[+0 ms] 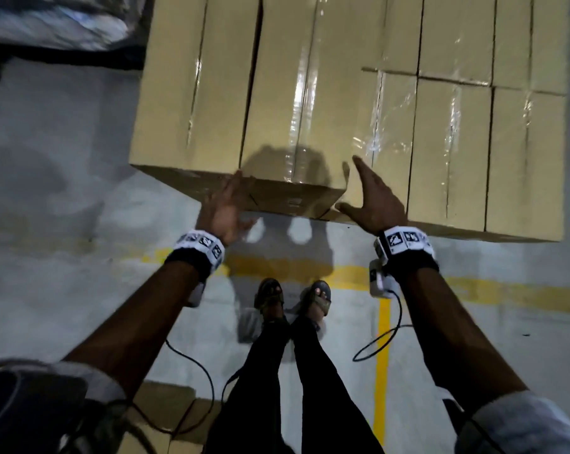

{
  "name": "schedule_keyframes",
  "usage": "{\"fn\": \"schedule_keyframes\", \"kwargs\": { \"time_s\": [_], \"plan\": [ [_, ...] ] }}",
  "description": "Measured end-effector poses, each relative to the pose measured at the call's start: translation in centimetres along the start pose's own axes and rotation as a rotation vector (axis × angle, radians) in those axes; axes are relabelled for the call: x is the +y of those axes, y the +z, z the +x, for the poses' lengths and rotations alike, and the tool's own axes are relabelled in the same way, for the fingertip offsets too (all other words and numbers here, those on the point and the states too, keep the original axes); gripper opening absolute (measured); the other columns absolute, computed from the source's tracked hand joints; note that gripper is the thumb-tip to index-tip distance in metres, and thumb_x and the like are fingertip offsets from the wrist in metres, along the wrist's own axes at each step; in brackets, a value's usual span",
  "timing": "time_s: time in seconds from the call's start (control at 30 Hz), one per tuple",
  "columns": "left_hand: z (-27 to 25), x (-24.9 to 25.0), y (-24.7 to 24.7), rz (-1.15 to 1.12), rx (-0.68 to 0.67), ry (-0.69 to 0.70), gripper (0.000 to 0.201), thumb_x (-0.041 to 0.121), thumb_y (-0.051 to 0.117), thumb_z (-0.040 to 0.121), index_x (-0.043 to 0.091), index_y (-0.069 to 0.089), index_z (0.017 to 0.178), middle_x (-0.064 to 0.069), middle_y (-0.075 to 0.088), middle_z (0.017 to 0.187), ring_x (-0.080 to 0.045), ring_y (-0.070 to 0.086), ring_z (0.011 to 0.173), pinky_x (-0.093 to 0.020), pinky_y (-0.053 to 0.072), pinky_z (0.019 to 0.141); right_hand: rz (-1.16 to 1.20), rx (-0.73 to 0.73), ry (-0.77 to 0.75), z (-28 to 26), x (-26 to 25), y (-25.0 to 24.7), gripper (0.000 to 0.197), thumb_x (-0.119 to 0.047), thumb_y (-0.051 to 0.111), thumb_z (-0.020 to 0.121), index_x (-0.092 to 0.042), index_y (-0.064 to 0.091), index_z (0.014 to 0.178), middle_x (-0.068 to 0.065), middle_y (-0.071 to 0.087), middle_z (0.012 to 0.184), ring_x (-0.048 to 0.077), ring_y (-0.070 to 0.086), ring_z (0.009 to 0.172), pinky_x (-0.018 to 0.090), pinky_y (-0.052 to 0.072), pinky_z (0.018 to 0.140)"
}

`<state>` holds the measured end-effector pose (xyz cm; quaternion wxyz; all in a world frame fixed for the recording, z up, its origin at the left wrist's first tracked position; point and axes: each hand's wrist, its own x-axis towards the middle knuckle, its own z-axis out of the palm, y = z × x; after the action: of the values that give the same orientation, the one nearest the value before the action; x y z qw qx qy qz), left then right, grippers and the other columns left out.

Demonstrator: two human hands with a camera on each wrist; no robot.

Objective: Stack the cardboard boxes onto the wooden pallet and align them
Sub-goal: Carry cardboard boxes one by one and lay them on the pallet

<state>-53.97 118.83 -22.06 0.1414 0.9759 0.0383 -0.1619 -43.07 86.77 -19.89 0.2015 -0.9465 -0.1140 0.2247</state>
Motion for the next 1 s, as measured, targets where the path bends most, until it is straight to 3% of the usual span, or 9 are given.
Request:
{"fn": "schedule_keyframes", "kwargs": {
  "time_s": [0.13,0.33,0.4,0.53,0.67,0.7,0.77,0.83,1.0],
  "plan": [
    [-5.6,3.3,-3.1,-0.22,0.0,-0.076,0.087,0.043,0.075,0.088,0.026,0.033,0.162,-0.011,0.036,0.165,-0.035,0.041,0.147,-0.052,0.044,0.112,0.034,-0.045,-0.085,-4.3,-3.5,-2.3,0.1,-0.055,0.074,0.087,-0.041,0.011,0.163,0.007,0.033,0.166,0.039,0.051,0.137,0.056,0.052,0.098],
    [-10.8,3.0,-9.1,-0.509,0.049,-0.192,0.06,0.037,0.079,0.09,0.024,0.058,0.145,-0.005,0.066,0.139,-0.027,0.063,0.122,-0.035,0.051,0.101,0.075,-0.076,-0.252,-7.9,-10.7,-4.6,0.11,-0.041,0.082,0.085,-0.044,0.005,0.163,0.002,0.031,0.166,0.033,0.048,0.14,0.053,0.052,0.101],
    [-11.8,1.5,-11.3,-0.545,0.004,-0.196,0.055,0.037,0.08,0.09,0.024,0.063,0.141,-0.004,0.068,0.136,-0.028,0.066,0.117,-0.039,0.054,0.098,0.066,-0.13,-0.301,-8.2,-13.1,-4.9,0.11,-0.038,0.081,0.086,-0.041,0.004,0.164,0.003,0.03,0.167,0.033,0.048,0.14,0.048,0.051,0.102],
    [-13.3,-2.9,-13.9,-0.551,-0.047,-0.153,0.053,0.038,0.077,0.092,0.027,0.062,0.142,-0.001,0.068,0.134,-0.025,0.068,0.11,-0.03,0.051,0.091,0.063,-0.171,-0.372,-8.0,-17.3,-4.3,0.104,-0.033,0.08,0.089,-0.033,0.01,0.165,0.01,0.034,0.164,0.033,0.046,0.141,0.042,0.046,0.103],
    [-12.9,-9.2,-15.0,-0.554,-0.049,-0.141,0.048,0.032,0.077,0.093,0.027,0.062,0.139,0.002,0.067,0.125,-0.01,0.063,0.106,-0.003,0.043,0.08,0.109,-0.173,-0.367,-6.5,-22.0,-2.1,0.102,-0.027,0.084,0.086,-0.024,0.019,0.164,0.014,0.04,0.159,0.034,0.043,0.143,0.036,0.037,0.11],
    [-12.8,-11.0,-15.0,-0.56,-0.051,-0.135,0.048,0.035,0.077,0.093,0.032,0.062,0.138,0.003,0.067,0.128,-0.009,0.064,0.107,-0.004,0.045,0.082,0.117,-0.177,-0.36,-6.1,-23.3,-1.3,0.101,-0.028,0.084,0.086,-0.021,0.021,0.164,0.015,0.04,0.159,0.035,0.042,0.143,0.037,0.036,0.112],
    [-12.5,-14.5,-15.8,-0.597,-0.049,-0.133,0.049,0.042,0.078,0.09,0.039,0.061,0.135,0.001,0.07,0.131,-0.012,0.069,0.109,-0.022,0.055,0.092,0.103,-0.182,-0.332,-4.6,-26.1,-0.2,0.098,-0.033,0.082,0.087,-0.021,0.023,0.163,0.016,0.038,0.16,0.035,0.042,0.143,0.041,0.037,0.113],
    [-12.4,-18.3,-17.1,-0.616,-0.056,-0.125,0.052,0.043,0.08,0.088,0.033,0.064,0.136,-0.002,0.071,0.128,-0.016,0.07,0.108,-0.035,0.057,0.095,0.088,-0.169,-0.287,-2.9,-29.2,1.1,0.094,-0.038,0.079,0.089,-0.025,0.023,0.163,0.014,0.037,0.161,0.036,0.045,0.141,0.042,0.04,0.111],
    [-11.2,-27.0,-21.5,-0.626,-0.098,-0.065,0.05,0.04,0.081,0.088,0.028,0.067,0.134,-0.002,0.072,0.124,-0.018,0.07,0.108,-0.039,0.057,0.095,0.162,-0.05,-0.163,1.2,-37.1,3.1,0.091,-0.039,0.081,0.087,-0.024,0.029,0.161,0.01,0.039,0.16,0.035,0.056,0.13,0.048,0.048,0.107]
  ]
}}
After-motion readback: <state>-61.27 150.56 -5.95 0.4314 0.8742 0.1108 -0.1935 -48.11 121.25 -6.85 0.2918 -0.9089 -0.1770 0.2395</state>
